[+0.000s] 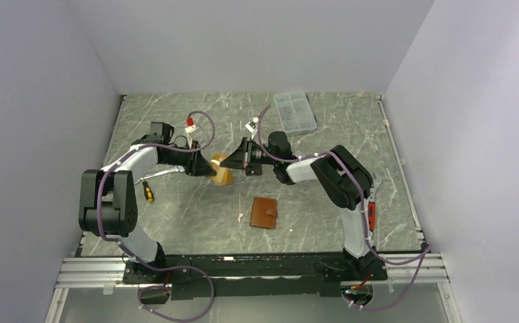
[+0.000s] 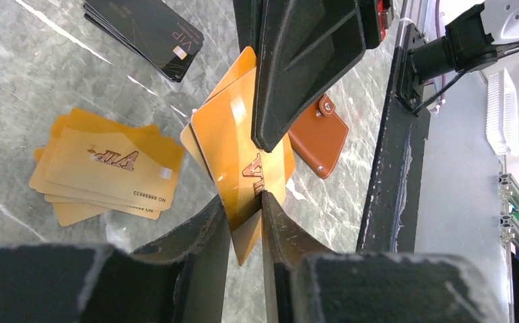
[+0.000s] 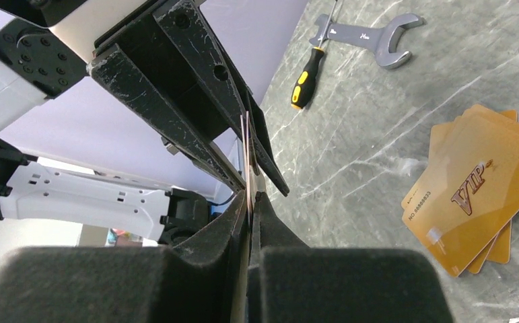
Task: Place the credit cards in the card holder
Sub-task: Pick up the credit card from the center of the board.
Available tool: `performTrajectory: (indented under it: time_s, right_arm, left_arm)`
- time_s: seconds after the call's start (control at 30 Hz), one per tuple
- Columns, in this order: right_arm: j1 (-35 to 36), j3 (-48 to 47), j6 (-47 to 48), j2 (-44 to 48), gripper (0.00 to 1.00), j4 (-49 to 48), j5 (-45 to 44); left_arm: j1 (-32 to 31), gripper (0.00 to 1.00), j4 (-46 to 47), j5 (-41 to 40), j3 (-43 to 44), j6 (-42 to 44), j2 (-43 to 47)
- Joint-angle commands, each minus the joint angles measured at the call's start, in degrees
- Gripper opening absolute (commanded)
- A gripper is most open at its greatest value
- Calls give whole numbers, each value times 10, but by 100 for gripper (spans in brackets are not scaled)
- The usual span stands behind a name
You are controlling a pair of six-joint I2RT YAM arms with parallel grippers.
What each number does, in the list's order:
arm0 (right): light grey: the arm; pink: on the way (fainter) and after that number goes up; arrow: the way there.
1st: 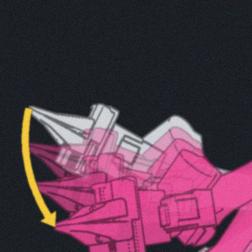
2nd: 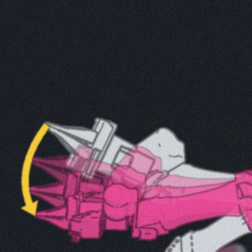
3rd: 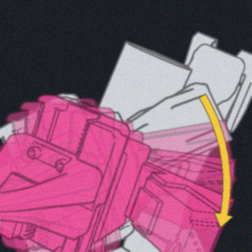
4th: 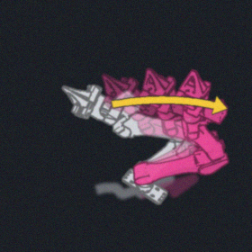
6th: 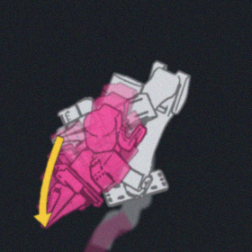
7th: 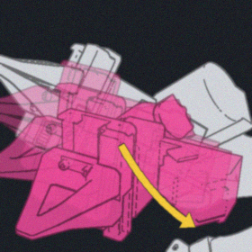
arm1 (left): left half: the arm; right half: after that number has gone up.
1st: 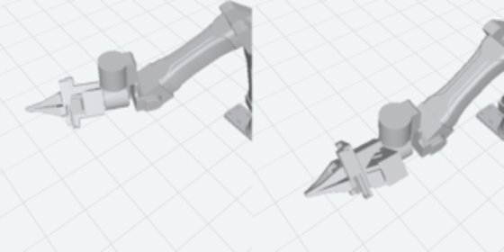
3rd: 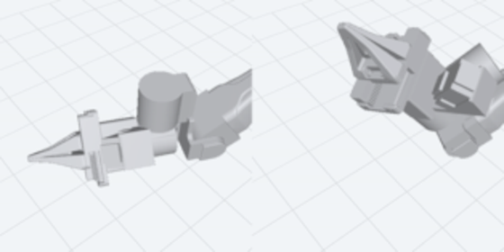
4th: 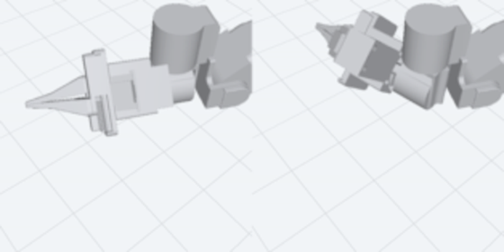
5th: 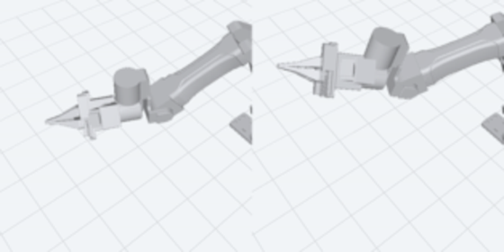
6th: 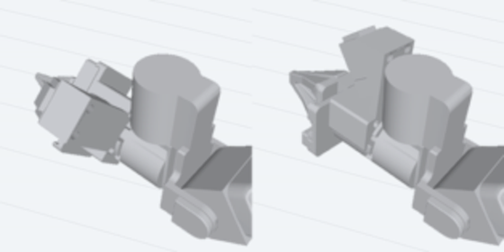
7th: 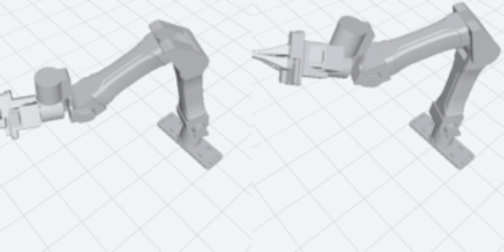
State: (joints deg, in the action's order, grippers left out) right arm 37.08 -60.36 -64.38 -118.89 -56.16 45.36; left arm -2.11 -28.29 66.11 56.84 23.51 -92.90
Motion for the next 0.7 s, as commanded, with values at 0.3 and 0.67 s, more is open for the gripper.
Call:
performTrajectory:
  time_s: [0.3, 0.67]
  right_arm:
    - [-7, 10, 46, 53, 6, 54, 61]
    - [-8, -13, 90, 45, 7, 138, 56]
  left_arm:
    - [47, 0, -76, 11, 71, 88, -5]
    - [68, 0, -89, 17, 75, 87, -6]
